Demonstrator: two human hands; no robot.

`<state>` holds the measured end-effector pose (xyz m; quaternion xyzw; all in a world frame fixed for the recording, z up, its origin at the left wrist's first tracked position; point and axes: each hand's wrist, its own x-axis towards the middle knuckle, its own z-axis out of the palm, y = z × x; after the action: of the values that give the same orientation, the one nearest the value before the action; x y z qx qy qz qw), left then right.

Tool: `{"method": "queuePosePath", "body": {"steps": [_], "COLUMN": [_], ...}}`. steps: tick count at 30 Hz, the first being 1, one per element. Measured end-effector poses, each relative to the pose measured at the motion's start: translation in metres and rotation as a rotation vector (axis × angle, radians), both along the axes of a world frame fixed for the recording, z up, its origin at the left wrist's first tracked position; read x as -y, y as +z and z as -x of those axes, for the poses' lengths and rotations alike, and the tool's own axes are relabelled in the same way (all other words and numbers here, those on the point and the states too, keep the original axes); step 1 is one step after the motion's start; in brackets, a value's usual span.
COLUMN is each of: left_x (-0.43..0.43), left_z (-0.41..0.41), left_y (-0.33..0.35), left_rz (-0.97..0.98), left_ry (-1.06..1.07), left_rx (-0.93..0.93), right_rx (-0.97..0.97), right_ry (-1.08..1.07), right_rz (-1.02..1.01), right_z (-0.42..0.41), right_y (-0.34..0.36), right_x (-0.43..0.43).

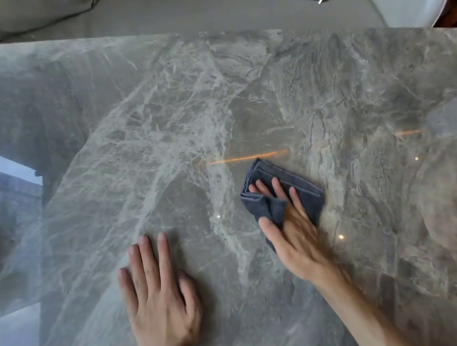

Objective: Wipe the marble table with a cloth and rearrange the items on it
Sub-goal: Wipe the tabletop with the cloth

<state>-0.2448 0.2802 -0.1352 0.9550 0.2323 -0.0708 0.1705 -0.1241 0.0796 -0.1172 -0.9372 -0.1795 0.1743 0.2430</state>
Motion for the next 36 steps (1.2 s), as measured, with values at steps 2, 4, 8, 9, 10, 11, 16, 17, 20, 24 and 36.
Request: {"method": "queuePosePath", "body": {"steps": [2,4,8,9,10,11,16,17,20,24,36], "left_x": [0.001,0.002,0.002,0.002,0.001,0.001,0.002,0.002,0.004,0.003,0.005], "left_z": [0.001,0.001,-0.001,-0.001,-0.001,-0.001,0.000,0.000,0.000,-0.002,-0.001], "left_y": [0.000,-0.001,-0.002,-0.002,-0.002,-0.002,-0.004,-0.004,-0.004,-0.004,-0.004], "left_rz": [-0.011,-0.016,-0.028,-0.031,-0.035,-0.038,-0.068,-0.074,-0.099,-0.111,-0.081], "left_ry": [0.001,0.011,0.017,0.014,0.010,0.008,0.013,0.019,0.032,0.027,0.038], "left_rx": [-0.001,0.004,0.015,0.014,0.014,0.015,0.036,0.048,0.102,0.107,0.062], "right_rx": [0.038,0.096,0.215,0.208,0.209,0.212,0.244,0.257,0.252,0.205,0.236], "right_ry": [0.017,-0.058,-0.219,-0.235,-0.241,-0.242,-0.161,-0.114,-0.083,-0.467,-0.038], "right_rz": [0.016,0.049,0.407,0.455,0.479,0.487,0.448,0.440,0.476,0.565,0.515], "right_z": [0.004,0.005,-0.001,-0.003,-0.006,-0.008,0.006,0.017,0.027,-0.045,0.018], "right_y": [0.003,0.003,-0.005,-0.007,-0.009,-0.009,-0.003,-0.002,-0.003,-0.014,-0.006], "right_x": [-0.006,-0.010,-0.024,-0.031,-0.039,-0.047,-0.059,-0.050,-0.004,0.025,0.038]}}
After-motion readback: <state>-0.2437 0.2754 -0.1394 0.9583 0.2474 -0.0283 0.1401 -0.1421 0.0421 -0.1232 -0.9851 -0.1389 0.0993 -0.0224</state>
